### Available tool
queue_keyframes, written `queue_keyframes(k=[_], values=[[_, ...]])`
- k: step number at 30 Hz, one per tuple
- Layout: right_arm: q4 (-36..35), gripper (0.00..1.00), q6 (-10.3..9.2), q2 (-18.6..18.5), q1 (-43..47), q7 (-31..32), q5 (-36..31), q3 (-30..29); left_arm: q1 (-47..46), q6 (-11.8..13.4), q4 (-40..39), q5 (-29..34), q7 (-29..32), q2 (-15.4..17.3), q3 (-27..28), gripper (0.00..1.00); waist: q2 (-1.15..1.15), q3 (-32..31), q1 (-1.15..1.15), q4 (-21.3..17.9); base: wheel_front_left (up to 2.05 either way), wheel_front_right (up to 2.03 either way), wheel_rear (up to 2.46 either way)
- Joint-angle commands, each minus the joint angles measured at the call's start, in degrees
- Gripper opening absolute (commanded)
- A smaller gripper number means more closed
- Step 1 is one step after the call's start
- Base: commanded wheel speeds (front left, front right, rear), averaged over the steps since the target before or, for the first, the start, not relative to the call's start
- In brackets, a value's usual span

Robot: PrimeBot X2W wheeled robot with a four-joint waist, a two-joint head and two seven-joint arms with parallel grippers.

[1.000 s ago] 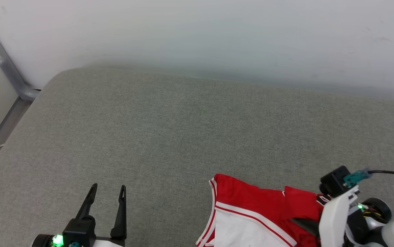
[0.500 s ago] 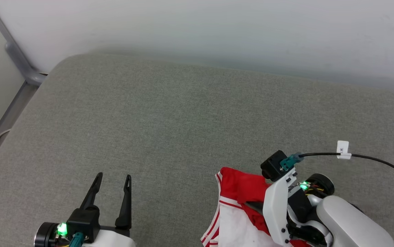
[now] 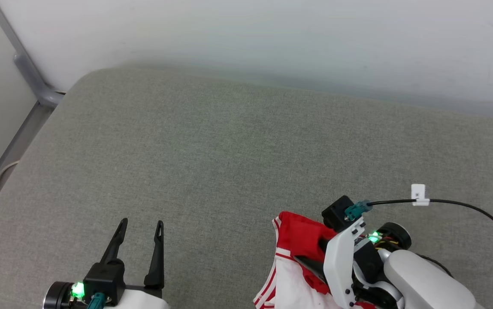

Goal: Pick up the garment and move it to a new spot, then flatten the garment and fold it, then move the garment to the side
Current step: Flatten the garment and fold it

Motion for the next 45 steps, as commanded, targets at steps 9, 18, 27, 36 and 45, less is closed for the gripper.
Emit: queue_keyframes(k=[9, 18, 27, 36, 45], values=[[-10.6, 1.00, -0.08, -6.8, 6.6, -11.5, -2.4, -11.9, 3.1, 0.1, 0.1, 0.2, -0.3, 0.2, 1.0, 1.00, 0.00, -5.0, -0.01, -3.3, 0.00, 0.00, 0.00], [-14.5, 1.00, -0.07, -3.9, 16.1, -22.8, -13.9, -31.8, 3.3, 0.0, -0.4, 0.2, -0.3, 0.4, 1.7, 1.00, 0.00, -6.2, -0.01, -6.2, 0.00, 0.00, 0.00], [-20.1, 1.00, -0.07, 4.2, 25.5, -32.5, -26.6, -47.4, 3.9, 0.5, -0.5, 0.4, -0.3, 0.2, 1.5, 1.00, 0.00, -6.6, -0.01, -7.9, 0.00, 0.00, 0.00], [-24.9, 1.00, -0.08, 11.6, 33.2, -36.8, -34.3, -52.4, 3.1, 0.3, -0.3, 0.8, -0.3, 0.3, 0.7, 1.00, 0.00, -6.9, -0.01, -8.4, 0.00, 0.00, 0.00], [-25.2, 1.00, -0.08, 14.4, 37.8, -37.5, -36.1, -54.0, 3.5, 1.1, -0.1, 1.8, -0.3, 1.1, -0.6, 1.00, 0.00, -7.1, -0.01, -8.4, 0.00, 0.00, 0.00]])
